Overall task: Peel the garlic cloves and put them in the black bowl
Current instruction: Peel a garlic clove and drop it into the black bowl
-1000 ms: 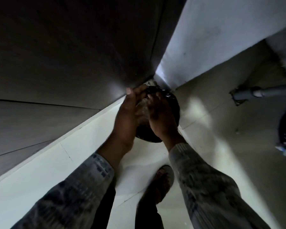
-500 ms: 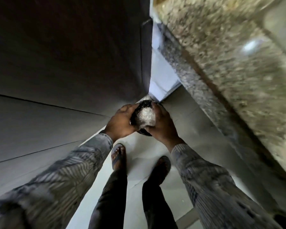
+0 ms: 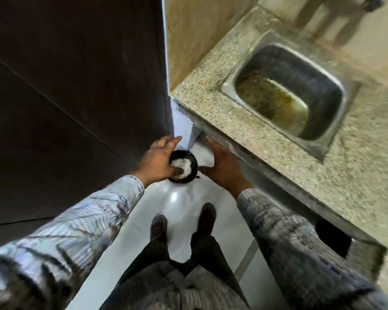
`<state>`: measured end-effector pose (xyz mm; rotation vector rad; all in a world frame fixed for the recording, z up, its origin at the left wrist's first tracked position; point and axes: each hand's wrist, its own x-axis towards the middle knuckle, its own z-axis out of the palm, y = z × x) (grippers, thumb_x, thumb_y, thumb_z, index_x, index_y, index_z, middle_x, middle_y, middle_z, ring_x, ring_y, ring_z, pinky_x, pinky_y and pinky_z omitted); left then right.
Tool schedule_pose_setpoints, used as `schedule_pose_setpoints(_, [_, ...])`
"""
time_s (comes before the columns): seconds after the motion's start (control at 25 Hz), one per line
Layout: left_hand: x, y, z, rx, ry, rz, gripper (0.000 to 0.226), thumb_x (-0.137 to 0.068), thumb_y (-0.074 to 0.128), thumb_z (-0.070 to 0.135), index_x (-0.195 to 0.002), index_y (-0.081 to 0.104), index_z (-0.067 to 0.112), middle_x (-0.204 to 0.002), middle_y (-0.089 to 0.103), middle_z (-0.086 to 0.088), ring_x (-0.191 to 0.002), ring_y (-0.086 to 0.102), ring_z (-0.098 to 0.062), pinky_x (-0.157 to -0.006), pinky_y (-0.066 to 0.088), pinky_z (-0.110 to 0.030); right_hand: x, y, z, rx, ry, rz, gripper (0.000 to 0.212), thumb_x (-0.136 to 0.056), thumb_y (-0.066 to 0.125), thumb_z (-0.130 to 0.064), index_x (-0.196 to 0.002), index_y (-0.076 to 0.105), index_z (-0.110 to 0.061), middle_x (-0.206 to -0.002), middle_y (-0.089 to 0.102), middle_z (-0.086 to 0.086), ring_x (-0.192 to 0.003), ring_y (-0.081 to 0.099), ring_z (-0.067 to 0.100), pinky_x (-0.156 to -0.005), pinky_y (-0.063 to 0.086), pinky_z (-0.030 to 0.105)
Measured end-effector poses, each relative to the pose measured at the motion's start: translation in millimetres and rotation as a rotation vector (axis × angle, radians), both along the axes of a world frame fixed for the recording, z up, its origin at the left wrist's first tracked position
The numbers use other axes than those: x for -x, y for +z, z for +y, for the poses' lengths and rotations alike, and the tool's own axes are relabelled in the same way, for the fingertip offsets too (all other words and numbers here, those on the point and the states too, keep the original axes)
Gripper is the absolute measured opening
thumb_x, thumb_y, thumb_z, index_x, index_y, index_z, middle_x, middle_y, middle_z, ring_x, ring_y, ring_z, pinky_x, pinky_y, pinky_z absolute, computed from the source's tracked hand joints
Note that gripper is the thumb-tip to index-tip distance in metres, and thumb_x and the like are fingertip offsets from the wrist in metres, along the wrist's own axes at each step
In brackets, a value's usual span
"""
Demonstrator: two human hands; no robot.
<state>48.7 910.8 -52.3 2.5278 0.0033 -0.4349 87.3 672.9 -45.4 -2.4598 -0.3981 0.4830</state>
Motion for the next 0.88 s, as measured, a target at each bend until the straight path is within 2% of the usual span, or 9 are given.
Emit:
schedule_pose_setpoints(0.2, [-4.3,87.3,-35.3,0.014,-0.239,-0.134,0.115,-0.067,0.084,0.055,-0.160,0.019,0.036,-0.165,0.023,-0.010,-0.150,0.025,-0.033,-0.121,0.031,-0.045,53.4,83.6,-36.7,-0.007,-0.213,-0.094,0.102,-0.080,0.083,-0.036,-0.161,0.021,-0.036,-0.160,0.038,0.003,-0.145,0.035,0.025,-0.118,0.035,0.040])
schedule_pose_setpoints(0.28, [-7.7,117.6,-62.1,0.040,-0.350,-0.189,0.116,-0.068,0.086,0.054,-0.160,0.017,0.039,-0.165,0.022,-0.007,-0.150,0.025,-0.033,-0.119,0.034,-0.049,75.9,108.7,-59.3,0.014,-0.325,-0.155,0.104,-0.078,0.084,-0.037,-0.160,0.020,-0.040,-0.159,0.038,0.002,-0.144,0.037,0.025,-0.119,0.036,0.044])
schedule_pose_setpoints(0.44, [-16.5,166.4,-137.2,0.086,-0.581,-0.324,0.116,-0.067,0.088,0.051,-0.159,0.018,0.040,-0.165,0.023,-0.005,-0.150,0.026,-0.031,-0.120,0.033,-0.045,122.6,150.7,-120.8,0.078,-0.605,-0.270,0.106,-0.073,0.085,-0.041,-0.158,0.021,-0.041,-0.159,0.039,0.002,-0.145,0.038,0.024,-0.119,0.036,0.046])
schedule_pose_setpoints(0.68, [-1.1,215.2,-268.1,0.108,-0.890,-0.457,0.116,-0.069,0.086,0.054,-0.159,0.015,0.040,-0.166,0.023,-0.008,-0.150,0.025,-0.031,-0.120,0.031,-0.043,195.9,196.4,-224.2,0.166,-0.882,-0.382,0.104,-0.073,0.086,-0.045,-0.158,0.027,-0.036,-0.160,0.038,0.004,-0.146,0.037,0.027,-0.118,0.037,0.047])
schedule_pose_setpoints(0.8, [16.0,227.5,-337.2,0.130,-1.018,-0.459,0.117,-0.070,0.085,0.053,-0.159,0.011,0.043,-0.167,0.020,-0.005,-0.150,0.026,-0.033,-0.120,0.033,-0.049,231.5,212.3,-272.8,0.186,-1.006,-0.420,0.102,-0.074,0.084,-0.045,-0.158,0.026,-0.037,-0.161,0.036,0.003,-0.147,0.036,0.025,-0.119,0.036,0.047])
schedule_pose_setpoints(0.88, [28.6,230.4,-382.6,0.148,-1.096,-0.464,0.116,-0.071,0.084,0.053,-0.159,0.011,0.043,-0.167,0.020,-0.005,-0.149,0.027,-0.032,-0.119,0.034,-0.047,252.3,218.2,-302.6,0.221,-1.078,-0.431,0.100,-0.076,0.084,-0.042,-0.158,0.027,-0.036,-0.160,0.037,0.003,-0.146,0.035,0.025,-0.120,0.035,0.044])
